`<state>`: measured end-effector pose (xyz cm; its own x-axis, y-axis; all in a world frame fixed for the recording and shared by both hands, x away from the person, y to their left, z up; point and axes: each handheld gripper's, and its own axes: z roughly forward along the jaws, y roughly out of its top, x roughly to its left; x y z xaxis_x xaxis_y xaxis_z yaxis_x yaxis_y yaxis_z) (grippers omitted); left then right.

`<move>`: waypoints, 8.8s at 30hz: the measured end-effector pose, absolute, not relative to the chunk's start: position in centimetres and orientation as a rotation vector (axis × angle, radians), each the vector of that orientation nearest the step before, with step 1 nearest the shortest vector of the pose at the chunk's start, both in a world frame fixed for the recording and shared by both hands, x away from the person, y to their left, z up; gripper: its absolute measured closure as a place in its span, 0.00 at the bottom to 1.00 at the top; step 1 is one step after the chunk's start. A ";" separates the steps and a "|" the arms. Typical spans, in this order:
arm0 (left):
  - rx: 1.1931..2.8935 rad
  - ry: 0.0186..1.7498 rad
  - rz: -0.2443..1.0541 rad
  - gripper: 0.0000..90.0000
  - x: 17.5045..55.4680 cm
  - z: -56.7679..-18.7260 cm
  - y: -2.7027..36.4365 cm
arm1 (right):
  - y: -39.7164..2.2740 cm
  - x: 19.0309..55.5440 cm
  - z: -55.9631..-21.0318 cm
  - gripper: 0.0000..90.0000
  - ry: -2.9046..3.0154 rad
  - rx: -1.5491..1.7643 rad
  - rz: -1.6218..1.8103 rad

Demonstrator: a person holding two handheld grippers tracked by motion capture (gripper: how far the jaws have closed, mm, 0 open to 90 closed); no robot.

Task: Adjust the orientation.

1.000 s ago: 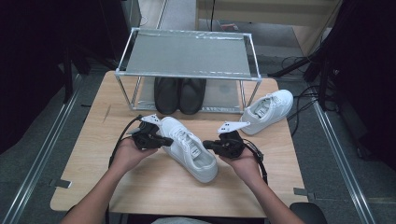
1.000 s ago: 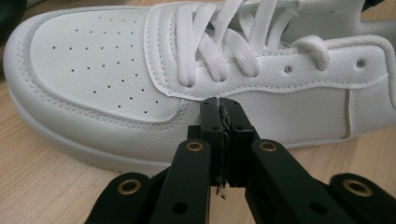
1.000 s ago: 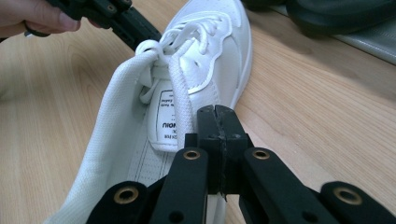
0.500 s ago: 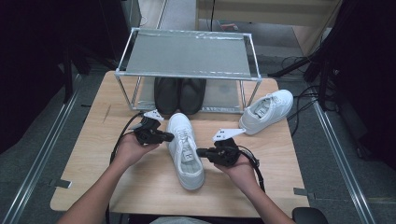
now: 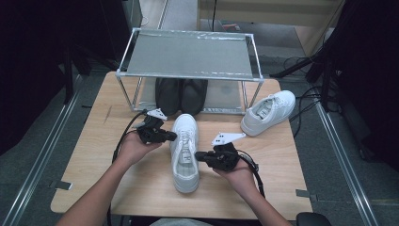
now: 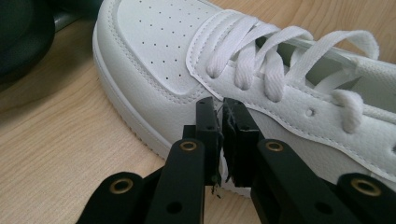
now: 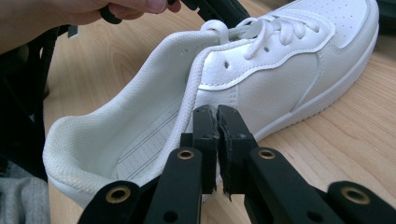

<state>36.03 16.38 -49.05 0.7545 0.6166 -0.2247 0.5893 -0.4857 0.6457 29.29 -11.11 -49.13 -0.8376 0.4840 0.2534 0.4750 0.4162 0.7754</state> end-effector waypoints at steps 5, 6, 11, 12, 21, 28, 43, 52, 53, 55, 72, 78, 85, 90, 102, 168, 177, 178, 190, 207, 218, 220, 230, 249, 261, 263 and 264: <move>2.208 0.902 0.059 0.91 36.1 -49.1 16.6 | -11.6 29.7 -49.0 0.90 2.648 0.886 1.428; 2.200 0.910 0.055 0.87 36.1 -49.1 16.7 | -11.8 29.8 -48.9 0.89 2.645 0.891 1.425; 2.167 0.927 0.010 0.76 36.1 -48.8 16.9 | -13.2 30.5 -48.6 0.82 2.618 0.914 1.395; 2.168 0.921 0.014 0.74 36.0 -48.6 16.8 | -13.6 30.8 -48.6 0.81 2.609 0.920 1.394; 2.160 0.883 0.051 0.54 34.6 -47.7 16.8 | -17.2 32.8 -47.9 0.64 2.530 1.025 1.370; 2.178 0.882 0.043 0.51 34.1 -47.9 17.0 | -19.1 33.9 -47.2 0.63 2.485 1.060 1.347; 2.207 0.919 0.042 0.49 32.8 -48.7 18.1 | -21.4 36.6 -46.2 0.63 2.440 1.117 1.319; 2.195 0.938 0.041 0.49 32.3 -48.8 18.5 | -23.0 37.5 -45.5 0.64 2.410 1.168 1.307; 2.196 0.939 0.041 0.49 32.2 -48.8 18.5 | -23.3 37.5 -45.3 0.64 2.399 1.166 1.305; 2.202 0.938 0.039 0.49 32.2 -48.9 18.6 | -23.9 37.7 -45.0 0.64 2.378 1.180 1.314; 2.216 0.960 0.038 0.49 31.5 -49.4 18.9 | -27.1 40.5 -45.2 0.64 2.329 1.274 1.179; 2.218 0.968 0.035 0.49 31.3 -49.5 19.1 | -26.0 42.2 -46.9 0.62 2.408 1.265 1.089; 2.214 0.980 0.041 0.49 31.2 -49.6 19.2 | -24.4 43.9 -49.4 0.66 2.514 1.206 0.979; 2.214 0.982 0.040 0.49 31.1 -49.6 19.4 | -24.5 43.9 -49.4 0.69 2.520 1.186 1.002; 2.192 0.991 0.057 0.48 31.1 -49.4 20.0 | -23.8 44.0 -48.4 0.80 2.569 1.175 0.910; 2.189 0.906 0.009 0.48 35.8 -48.7 17.7 | -16.1 30.6 -45.6 0.78 2.686 0.915 0.855; 2.194 0.906 0.016 0.48 35.7 -48.7 17.8 | -13.7 29.2 -46.1 0.78 2.761 0.829 0.855; 2.193 0.908 0.017 0.48 35.7 -48.7 17.8 | -13.4 29.0 -46.1 0.78 2.771 0.813 0.851; 2.219 0.898 0.017 0.48 35.6 -48.8 17.6 | -11.2 28.3 -48.0 0.78 2.830 0.699 0.782; 2.214 0.901 0.015 0.47 35.6 -48.9 17.6 | -13.7 29.0 -46.5 0.62 2.820 0.767 0.984; 2.195 0.894 0.040 0.46 35.7 -48.9 17.7 | -17.0 29.1 -43.9 0.67 2.713 0.808 1.187; 2.193 0.893 0.043 0.45 35.7 -48.9 17.8 | -17.4 29.1 -43.6 0.67 2.689 0.812 1.198; 2.185 0.883 0.067 0.45 35.8 -48.9 17.7 | -19.9 29.6 -43.2 0.67 2.579 0.894 1.229; 2.171 0.854 0.077 0.44 36.4 -49.0 17.3 | -24.5 31.0 -45.6 0.63 2.437 1.059 1.218; 2.167 0.853 0.068 0.43 36.5 -49.1 17.3 | -26.7 32.4 -47.1 0.78 2.382 1.293 1.221; 2.166 0.855 0.066 0.43 36.5 -49.1 17.3 | -26.8 32.6 -47.3 0.85 2.386 1.306 1.190; 2.166 0.854 0.066 0.43 36.5 -49.1 17.3 | -26.8 32.7 -47.5 0.87 2.389 1.310 1.172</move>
